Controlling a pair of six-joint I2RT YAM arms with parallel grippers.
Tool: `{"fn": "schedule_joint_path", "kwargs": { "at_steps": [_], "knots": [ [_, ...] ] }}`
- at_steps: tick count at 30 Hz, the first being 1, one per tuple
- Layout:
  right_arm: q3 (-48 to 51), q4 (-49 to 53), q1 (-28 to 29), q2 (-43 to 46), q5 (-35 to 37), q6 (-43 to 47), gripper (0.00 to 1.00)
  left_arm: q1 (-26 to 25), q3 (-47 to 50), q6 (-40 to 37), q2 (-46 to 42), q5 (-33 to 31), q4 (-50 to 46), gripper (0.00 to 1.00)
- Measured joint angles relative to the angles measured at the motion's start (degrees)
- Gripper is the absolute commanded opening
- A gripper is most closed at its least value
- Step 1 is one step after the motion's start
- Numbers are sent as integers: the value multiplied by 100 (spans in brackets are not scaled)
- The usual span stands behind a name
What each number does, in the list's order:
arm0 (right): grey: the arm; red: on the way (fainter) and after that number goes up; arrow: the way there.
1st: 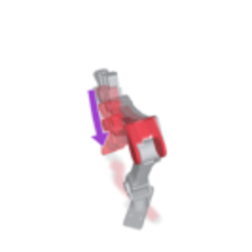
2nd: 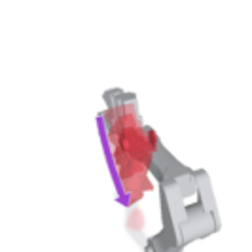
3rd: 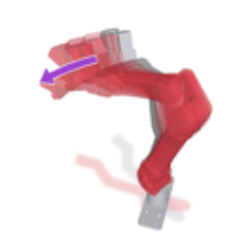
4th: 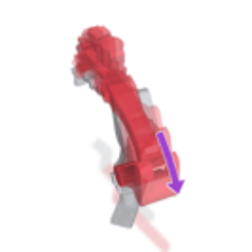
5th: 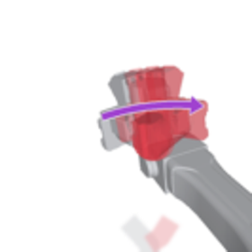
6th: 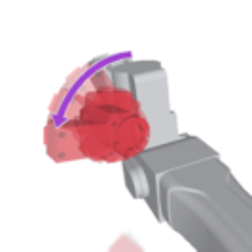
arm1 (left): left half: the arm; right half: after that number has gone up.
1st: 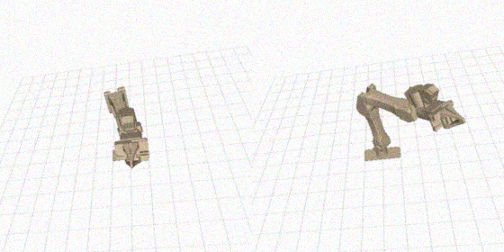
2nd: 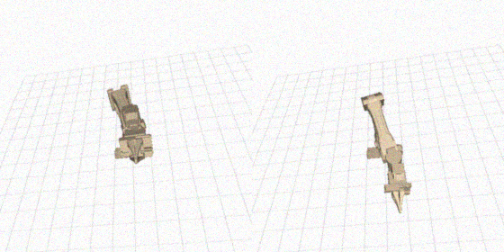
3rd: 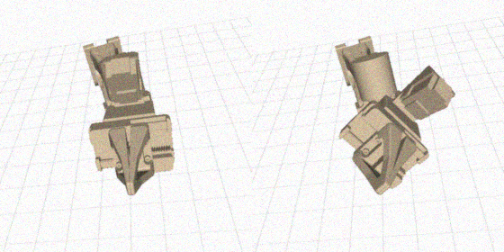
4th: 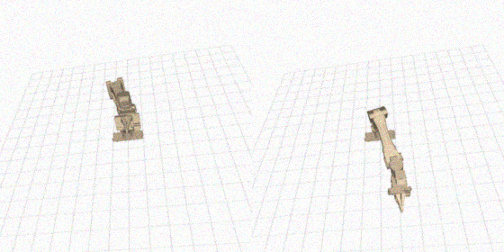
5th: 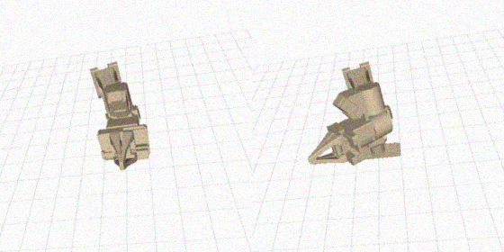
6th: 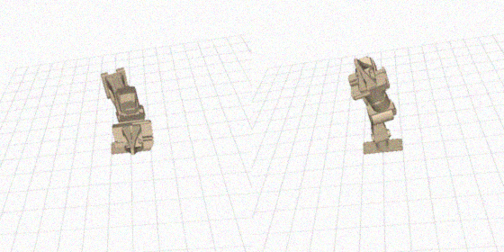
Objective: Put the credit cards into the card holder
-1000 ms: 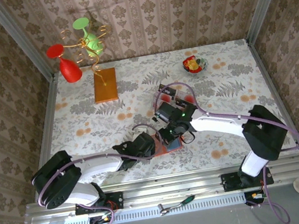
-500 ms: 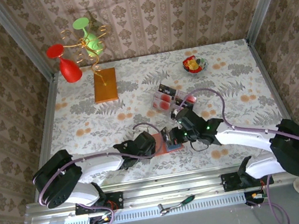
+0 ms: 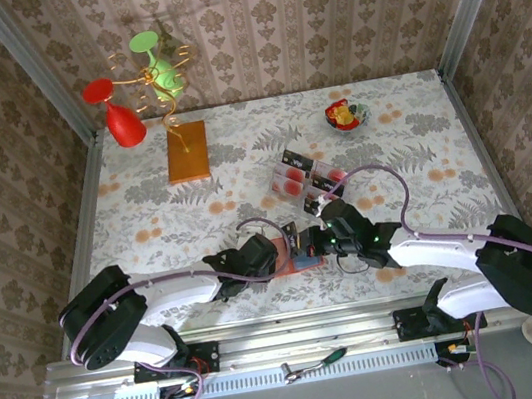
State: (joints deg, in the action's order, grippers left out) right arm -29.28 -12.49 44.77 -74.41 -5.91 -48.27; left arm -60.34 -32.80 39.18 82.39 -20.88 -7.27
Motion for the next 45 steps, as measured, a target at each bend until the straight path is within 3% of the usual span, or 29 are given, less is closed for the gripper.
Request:
{"fn": "schedule_joint_path", "kwargs": {
  "at_steps": [45],
  "knots": [
    [562,-1185,0,-675,96,-579,0,11,-11,-22,17,2,-4,70]
  ]
}}
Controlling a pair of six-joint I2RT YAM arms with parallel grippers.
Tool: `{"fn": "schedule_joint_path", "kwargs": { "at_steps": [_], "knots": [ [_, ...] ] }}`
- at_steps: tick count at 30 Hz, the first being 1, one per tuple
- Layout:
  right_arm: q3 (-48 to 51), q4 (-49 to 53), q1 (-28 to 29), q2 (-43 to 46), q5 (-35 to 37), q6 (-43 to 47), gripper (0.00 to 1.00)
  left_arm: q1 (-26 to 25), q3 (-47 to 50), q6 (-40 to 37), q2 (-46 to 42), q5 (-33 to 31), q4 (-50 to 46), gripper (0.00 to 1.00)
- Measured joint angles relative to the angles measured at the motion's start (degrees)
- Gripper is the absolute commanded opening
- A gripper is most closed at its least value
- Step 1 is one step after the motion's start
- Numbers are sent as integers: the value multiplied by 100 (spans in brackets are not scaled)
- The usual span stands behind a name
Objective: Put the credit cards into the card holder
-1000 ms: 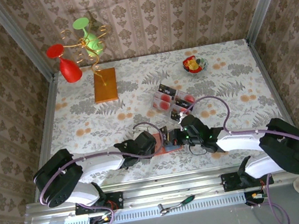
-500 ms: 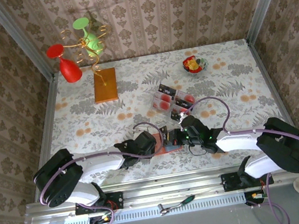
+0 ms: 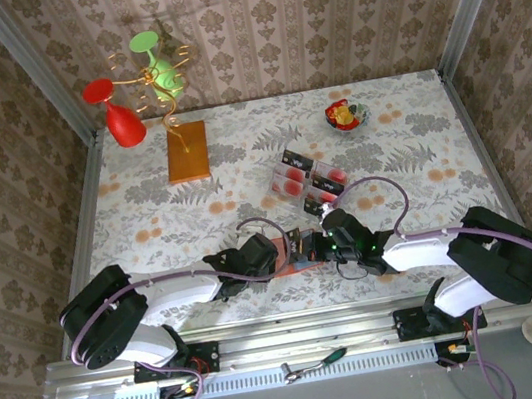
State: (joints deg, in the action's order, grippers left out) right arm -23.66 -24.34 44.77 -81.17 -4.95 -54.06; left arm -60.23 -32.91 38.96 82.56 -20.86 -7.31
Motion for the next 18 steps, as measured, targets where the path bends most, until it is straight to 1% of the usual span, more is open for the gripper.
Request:
{"fn": "schedule_joint_path", "kwargs": {
  "at_steps": [18],
  "knots": [
    [70,-125,0,-151,-52,-20,0,0,-20,0,33,-2,-2,70]
  ]
}}
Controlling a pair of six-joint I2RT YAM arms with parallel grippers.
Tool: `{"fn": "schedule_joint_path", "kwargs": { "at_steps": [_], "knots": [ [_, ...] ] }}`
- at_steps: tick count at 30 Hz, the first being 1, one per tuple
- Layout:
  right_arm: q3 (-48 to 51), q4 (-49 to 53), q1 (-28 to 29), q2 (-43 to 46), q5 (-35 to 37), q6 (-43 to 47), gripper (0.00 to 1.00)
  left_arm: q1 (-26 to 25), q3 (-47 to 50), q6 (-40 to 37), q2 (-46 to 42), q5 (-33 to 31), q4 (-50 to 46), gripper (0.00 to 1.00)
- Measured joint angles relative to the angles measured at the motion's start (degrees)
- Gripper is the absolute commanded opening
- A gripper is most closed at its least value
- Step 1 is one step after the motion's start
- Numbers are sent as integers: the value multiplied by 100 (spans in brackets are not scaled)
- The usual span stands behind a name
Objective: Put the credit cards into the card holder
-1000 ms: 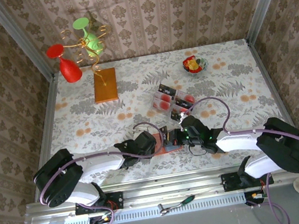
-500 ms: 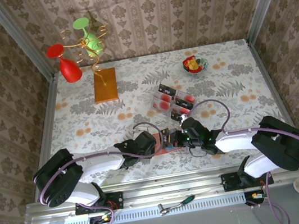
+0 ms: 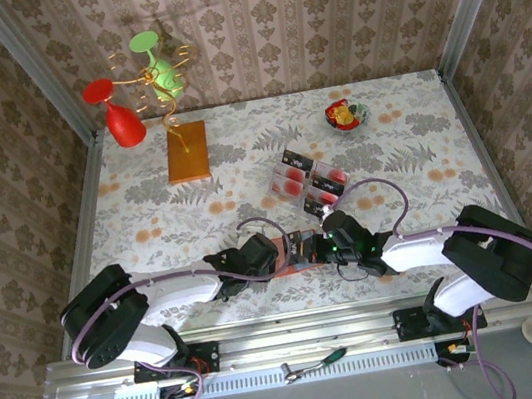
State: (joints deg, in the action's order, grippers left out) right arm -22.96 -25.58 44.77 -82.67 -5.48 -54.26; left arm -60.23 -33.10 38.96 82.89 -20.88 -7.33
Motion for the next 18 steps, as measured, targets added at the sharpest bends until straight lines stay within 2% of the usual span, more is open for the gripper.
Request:
{"fn": "schedule_joint_path", "kwargs": {
  "at_steps": [18],
  "knots": [
    [0,63,0,-44,-107,28,0,0,0,0,0,0,0,70]
  ]
}}
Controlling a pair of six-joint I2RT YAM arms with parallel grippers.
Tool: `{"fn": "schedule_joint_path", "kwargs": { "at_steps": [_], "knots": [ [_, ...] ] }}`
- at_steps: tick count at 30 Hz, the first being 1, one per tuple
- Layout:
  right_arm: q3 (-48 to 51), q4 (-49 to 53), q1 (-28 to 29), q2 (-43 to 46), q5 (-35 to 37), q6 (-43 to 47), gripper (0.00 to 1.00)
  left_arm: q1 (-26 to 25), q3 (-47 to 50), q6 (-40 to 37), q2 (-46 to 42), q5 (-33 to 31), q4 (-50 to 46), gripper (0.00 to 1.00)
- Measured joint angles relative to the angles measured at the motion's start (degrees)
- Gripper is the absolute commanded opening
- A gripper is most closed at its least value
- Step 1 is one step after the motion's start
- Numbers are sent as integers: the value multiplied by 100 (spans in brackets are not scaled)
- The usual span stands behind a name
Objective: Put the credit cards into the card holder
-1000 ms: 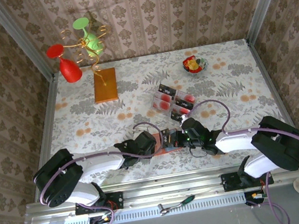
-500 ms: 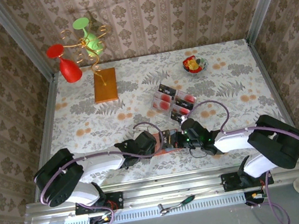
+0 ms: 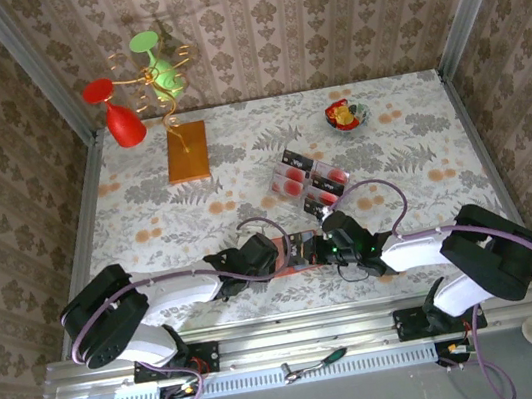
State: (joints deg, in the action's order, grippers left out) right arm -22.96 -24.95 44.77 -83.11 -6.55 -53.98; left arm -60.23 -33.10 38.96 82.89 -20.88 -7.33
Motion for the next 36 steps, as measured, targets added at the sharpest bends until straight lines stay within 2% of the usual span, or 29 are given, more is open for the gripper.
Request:
{"fn": "schedule_joint_path", "kwargs": {
  "at_steps": [36],
  "knots": [
    [-57,439,-146,44,-341,280,0,0,0,0,0,0,2,70]
  ]
}}
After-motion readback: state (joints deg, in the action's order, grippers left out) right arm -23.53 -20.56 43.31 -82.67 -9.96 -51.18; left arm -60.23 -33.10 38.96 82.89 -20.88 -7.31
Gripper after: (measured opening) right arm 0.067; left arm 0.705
